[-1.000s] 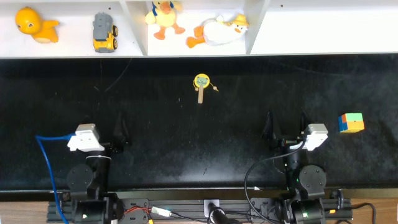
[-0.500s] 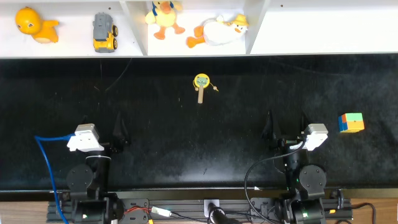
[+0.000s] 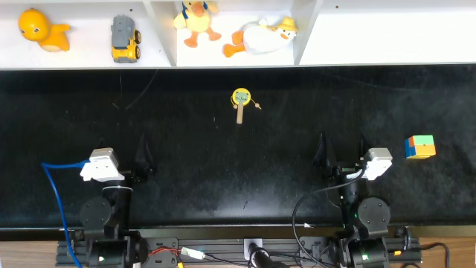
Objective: Store Toys
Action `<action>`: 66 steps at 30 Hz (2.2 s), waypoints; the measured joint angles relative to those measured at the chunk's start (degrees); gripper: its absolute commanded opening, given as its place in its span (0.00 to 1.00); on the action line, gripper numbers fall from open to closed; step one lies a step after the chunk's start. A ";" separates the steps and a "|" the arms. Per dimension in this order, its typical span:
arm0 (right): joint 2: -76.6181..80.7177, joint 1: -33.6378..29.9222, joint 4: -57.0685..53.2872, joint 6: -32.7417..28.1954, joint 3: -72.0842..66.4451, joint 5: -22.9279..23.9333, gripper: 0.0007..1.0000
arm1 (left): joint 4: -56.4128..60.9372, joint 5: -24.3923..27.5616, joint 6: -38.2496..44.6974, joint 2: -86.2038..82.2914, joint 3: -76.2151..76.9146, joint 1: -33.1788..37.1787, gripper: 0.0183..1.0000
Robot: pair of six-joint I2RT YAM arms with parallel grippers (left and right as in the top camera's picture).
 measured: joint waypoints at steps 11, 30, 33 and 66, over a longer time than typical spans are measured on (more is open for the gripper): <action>0.00 0.00 0.04 -0.02 0.00 0.00 0.99 | 0.00 0.00 0.00 0.00 0.00 0.00 1.00; 0.00 0.00 0.59 2.25 0.02 -1.99 1.00 | 0.00 0.00 0.00 0.00 0.00 0.00 1.00; 0.00 0.00 0.28 3.56 0.13 -6.10 1.00 | 0.00 0.00 0.00 0.00 0.00 0.00 1.00; 64.35 18.86 -48.13 1.09 64.59 -10.32 1.00 | 0.00 -0.04 0.00 -0.04 0.00 0.00 1.00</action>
